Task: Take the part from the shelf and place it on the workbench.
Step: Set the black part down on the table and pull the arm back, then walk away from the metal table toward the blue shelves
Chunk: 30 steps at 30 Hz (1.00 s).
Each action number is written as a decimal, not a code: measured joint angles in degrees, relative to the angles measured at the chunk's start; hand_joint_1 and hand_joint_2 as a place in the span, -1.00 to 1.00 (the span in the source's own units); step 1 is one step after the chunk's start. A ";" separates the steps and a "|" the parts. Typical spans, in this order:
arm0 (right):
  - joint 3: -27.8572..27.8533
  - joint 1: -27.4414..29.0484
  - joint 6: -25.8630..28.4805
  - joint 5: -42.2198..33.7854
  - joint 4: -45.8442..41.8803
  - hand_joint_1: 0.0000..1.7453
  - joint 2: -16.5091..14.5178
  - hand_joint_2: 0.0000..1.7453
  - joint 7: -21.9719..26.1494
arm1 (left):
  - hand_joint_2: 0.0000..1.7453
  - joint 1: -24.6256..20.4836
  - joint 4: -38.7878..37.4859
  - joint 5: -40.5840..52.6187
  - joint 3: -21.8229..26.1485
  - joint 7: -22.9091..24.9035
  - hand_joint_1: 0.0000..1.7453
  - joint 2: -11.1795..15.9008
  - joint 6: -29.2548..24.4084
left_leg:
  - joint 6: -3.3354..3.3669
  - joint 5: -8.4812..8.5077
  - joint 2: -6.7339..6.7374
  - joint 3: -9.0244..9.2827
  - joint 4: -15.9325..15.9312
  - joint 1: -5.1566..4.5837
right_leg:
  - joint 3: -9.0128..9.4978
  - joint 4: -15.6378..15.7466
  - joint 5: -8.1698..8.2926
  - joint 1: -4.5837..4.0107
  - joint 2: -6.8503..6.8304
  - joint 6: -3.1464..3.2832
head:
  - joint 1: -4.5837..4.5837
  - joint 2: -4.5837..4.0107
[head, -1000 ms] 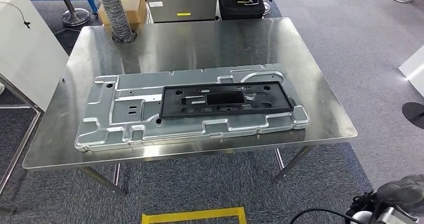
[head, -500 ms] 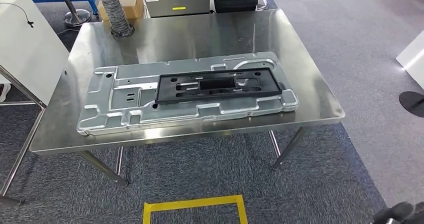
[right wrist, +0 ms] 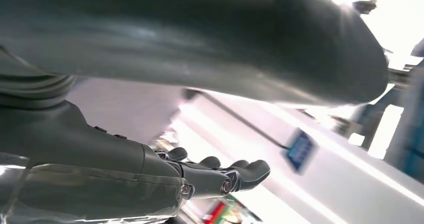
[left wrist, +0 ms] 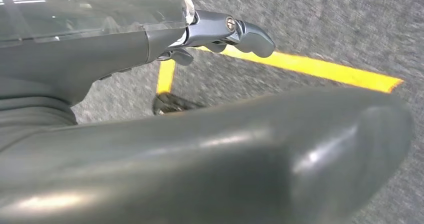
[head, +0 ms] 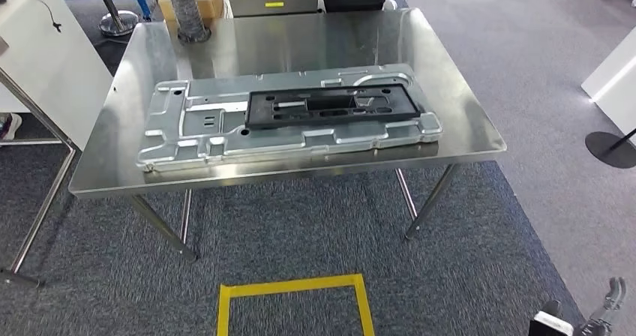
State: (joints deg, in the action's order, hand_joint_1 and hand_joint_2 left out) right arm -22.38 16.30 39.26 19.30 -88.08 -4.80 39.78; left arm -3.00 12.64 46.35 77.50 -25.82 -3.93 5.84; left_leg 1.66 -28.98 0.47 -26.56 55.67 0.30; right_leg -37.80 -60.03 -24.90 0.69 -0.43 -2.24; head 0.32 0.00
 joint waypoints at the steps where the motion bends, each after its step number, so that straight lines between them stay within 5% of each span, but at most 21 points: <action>1: -0.36 -0.32 -0.09 -0.43 2.59 -1.00 0.16 -1.00 0.00 | -1.00 -0.01 0.00 -0.02 -0.03 -0.01 -1.00 -0.07 -0.02 | 0.30 0.72 0.14 -0.86 0.00 0.01 | -0.78 -2.80 -3.26 0.13 0.08 -0.25 | -0.08 0.00; 3: -0.90 -1.33 -0.45 -1.31 8.30 -1.00 0.58 -1.00 -0.01 | -1.00 0.03 0.01 -0.02 -0.08 -0.02 -1.00 -0.07 -0.03 | 0.51 2.18 0.25 -2.79 0.12 -0.08 | -2.00 -10.07 -8.44 0.23 0.11 -0.70 | -0.37 0.00; 5: -1.35 -2.85 -0.79 -2.04 15.29 -1.00 1.13 -1.00 -0.02 | -1.00 0.04 0.00 0.07 -0.08 -0.02 -1.00 -0.08 -0.04 | 0.36 3.56 0.31 -4.81 0.43 -0.14 | -1.13 -13.86 -8.11 0.32 0.12 -0.94 | -0.44 0.00; 6: -1.49 -3.60 -0.81 -2.36 18.90 -1.00 1.44 -1.00 -0.02 | -1.00 0.03 -0.01 0.19 -0.08 -0.02 -1.00 -0.09 -0.04 | 0.23 4.17 0.31 -5.80 0.68 -0.16 | 0.61 -12.94 -6.46 0.37 0.13 -0.89 | -0.48 0.00; 8: -1.52 -5.37 -0.77 -2.38 25.83 -1.00 2.10 -1.00 -0.02 | -1.00 0.01 -0.01 0.40 -0.08 -0.03 -1.00 -0.19 -0.04 | -0.17 5.25 0.28 -7.56 1.33 -0.24 | 6.94 -5.72 -4.57 0.34 0.18 -0.47 | -0.50 0.00; 10: -1.51 -7.52 -0.77 -1.98 32.68 -1.00 2.70 -1.00 0.00 | -1.00 -0.09 -0.01 0.30 -0.13 -0.12 -1.00 -0.35 -0.04 | -0.80 6.26 0.33 -8.60 1.85 -0.33 | 12.65 2.50 -5.90 0.04 0.25 0.18 | -0.45 0.00; 11: -1.50 -8.50 -0.73 -1.91 36.34 -1.00 2.94 -1.00 0.01 | -1.00 -0.16 -0.01 0.17 -0.17 -0.19 -1.00 -0.39 -0.04 | -1.15 6.78 0.37 -8.83 1.90 -0.31 | 13.88 4.65 -6.59 -0.20 0.25 0.51 | -0.44 0.00; 13: -1.47 -9.99 -0.59 -1.73 43.76 -1.00 3.23 -1.00 0.02 | -1.00 -0.18 -0.01 -0.03 -0.26 -0.31 -1.00 -0.43 -0.02 | -1.88 7.53 0.31 -9.15 1.90 -0.10 | 13.50 5.43 -6.12 -0.30 0.03 1.35 | -0.46 0.00; 14: -1.43 -10.79 -0.52 -1.38 47.67 -1.00 3.33 -1.00 -0.07 | -1.00 -0.09 -0.01 -0.03 -0.28 -0.35 -1.00 -0.43 -0.01 | -2.18 6.63 0.21 -9.55 2.47 0.01 | 12.93 5.48 -5.47 -0.28 -0.11 1.90 | -0.45 0.00; 18: -0.52 -13.68 -1.02 2.30 61.59 -1.00 3.75 -1.00 -5.36 | -1.00 0.07 -0.01 0.25 -0.30 -0.38 -1.00 -0.49 0.01 | -2.81 -3.97 -0.01 -12.48 13.76 0.20 | 9.38 5.45 -2.52 -0.46 -0.36 3.11 | -0.12 0.00; 20: 0.60 -14.27 -1.66 4.46 66.13 -1.00 3.82 -1.00 -9.55 | -1.00 0.02 -0.01 0.49 -0.32 -0.37 -1.00 -0.50 0.01 | -2.84 -4.29 -0.01 -12.18 18.55 0.19 | 7.16 4.92 -1.17 -0.68 -0.48 3.10 | -0.08 0.00; 21: 1.11 -14.49 -1.89 5.07 67.86 -1.00 3.86 -1.00 -10.93 | -1.00 0.02 -0.01 0.54 -0.32 -0.37 -1.00 -0.49 0.00 | -2.72 -2.62 -0.01 -10.76 18.36 0.18 | 6.01 4.50 -0.61 -0.76 -0.51 3.05 | -0.08 0.00; 23: 1.84 -14.97 -2.27 5.53 70.47 -1.00 3.93 -1.00 -12.27 | -1.00 -0.09 -0.01 0.69 -0.34 -0.37 -1.00 -0.45 0.00 | -2.18 -0.07 -0.04 -5.14 12.33 0.06 | 4.03 3.55 0.31 -0.87 -0.49 2.89 | -0.07 0.00; 25: 2.41 -15.37 -2.74 5.86 72.28 -1.00 4.03 -1.00 -13.19 | -1.00 -0.42 -0.01 0.98 -0.41 -0.39 -1.00 -0.37 0.03 | -1.49 -1.46 -0.06 0.86 3.60 -0.21 | 2.92 2.80 1.17 -0.99 -0.45 2.45 | -0.12 0.00; 26: 2.65 -15.51 -2.97 6.00 72.97 -1.00 4.10 -1.00 -13.54 | -1.00 -0.58 -0.01 1.12 -0.45 -0.40 -1.00 -0.33 0.06 | -1.13 -2.50 -0.05 2.43 0.82 -0.38 | 2.67 2.65 1.66 -0.97 -0.48 2.13 | -0.14 0.00; 28: 3.05 -15.60 -3.27 6.17 74.05 -1.00 4.32 -1.00 -13.88 | -1.00 -0.68 -0.01 1.36 -0.57 -0.43 -1.00 -0.37 0.11 | -0.39 -2.40 0.05 2.50 -0.71 -0.44 | 2.37 2.68 2.56 -0.84 -0.48 1.41 | -0.14 0.00; 30: 3.37 -15.64 -3.65 6.30 74.83 -1.00 4.52 -1.00 -13.88 | -1.00 -0.64 -0.01 1.56 -0.75 -0.40 -1.00 -0.45 0.11 | 0.45 -0.98 0.29 1.39 -0.94 -0.26 | 1.63 1.21 0.37 -0.60 -0.17 0.71 | -0.18 0.00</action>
State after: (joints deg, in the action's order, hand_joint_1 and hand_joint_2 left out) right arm -19.01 0.66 35.61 25.60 -13.26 -0.28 25.90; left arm -3.64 12.63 47.91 76.74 -26.22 -4.38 5.95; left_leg 2.12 -29.96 0.77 -25.17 54.73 0.03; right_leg -36.17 -58.81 -24.53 0.09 -0.60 -1.53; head 0.14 0.00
